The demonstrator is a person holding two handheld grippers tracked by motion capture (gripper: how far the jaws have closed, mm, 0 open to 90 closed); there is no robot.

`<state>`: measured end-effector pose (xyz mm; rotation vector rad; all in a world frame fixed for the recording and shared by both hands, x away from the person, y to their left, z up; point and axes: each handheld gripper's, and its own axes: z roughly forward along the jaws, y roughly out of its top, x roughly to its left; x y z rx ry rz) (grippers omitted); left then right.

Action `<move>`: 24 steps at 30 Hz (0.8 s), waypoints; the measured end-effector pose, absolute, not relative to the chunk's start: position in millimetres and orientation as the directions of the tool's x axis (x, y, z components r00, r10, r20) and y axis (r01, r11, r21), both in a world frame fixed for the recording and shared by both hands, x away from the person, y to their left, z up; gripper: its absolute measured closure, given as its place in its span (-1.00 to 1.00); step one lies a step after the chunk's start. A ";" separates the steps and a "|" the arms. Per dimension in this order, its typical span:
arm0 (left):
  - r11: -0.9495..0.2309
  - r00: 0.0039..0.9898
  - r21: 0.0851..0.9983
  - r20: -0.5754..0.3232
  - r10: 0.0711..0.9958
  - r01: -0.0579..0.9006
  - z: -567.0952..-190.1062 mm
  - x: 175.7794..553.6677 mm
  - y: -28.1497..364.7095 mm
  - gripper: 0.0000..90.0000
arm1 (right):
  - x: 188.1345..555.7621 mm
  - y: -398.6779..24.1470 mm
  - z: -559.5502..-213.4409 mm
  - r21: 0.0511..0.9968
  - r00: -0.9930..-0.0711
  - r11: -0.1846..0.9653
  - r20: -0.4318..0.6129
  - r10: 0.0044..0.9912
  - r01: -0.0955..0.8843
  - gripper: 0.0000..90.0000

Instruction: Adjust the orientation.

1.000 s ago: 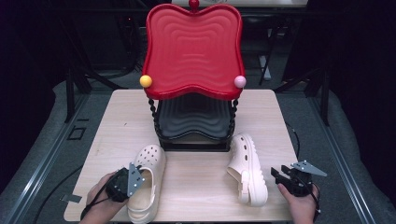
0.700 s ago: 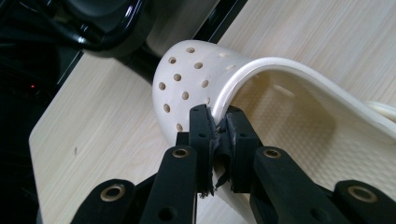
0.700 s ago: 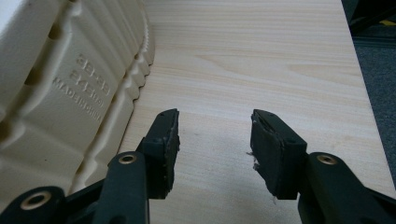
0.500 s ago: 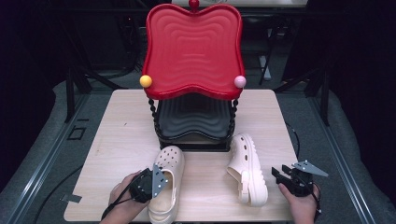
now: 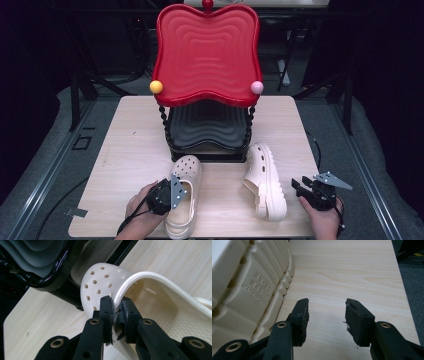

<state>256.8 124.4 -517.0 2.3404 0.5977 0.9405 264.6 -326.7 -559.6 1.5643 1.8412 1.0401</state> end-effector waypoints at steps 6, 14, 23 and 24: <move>-0.703 0.674 0.683 0.425 0.605 0.201 -507.0 250.8 134.2 0.56 | 262.4 -322.7 -552.7 0.824 -0.230 0.082 0.060 0.971 0.560 0.51; -0.587 0.667 0.766 0.296 0.684 0.262 -502.3 239.3 175.5 0.44 | 251.6 -309.0 -525.6 0.868 -0.295 0.116 0.036 0.955 0.482 0.87; -0.414 0.589 0.822 0.122 0.798 0.391 -522.4 248.0 224.5 0.36 | 235.5 -265.5 -499.5 0.915 -0.433 0.179 -0.005 0.901 0.362 0.92; -0.397 0.583 0.826 0.105 0.806 0.400 -524.2 249.8 226.7 0.36 | 235.2 -261.2 -499.4 0.913 -0.448 0.193 -0.012 0.894 0.360 0.93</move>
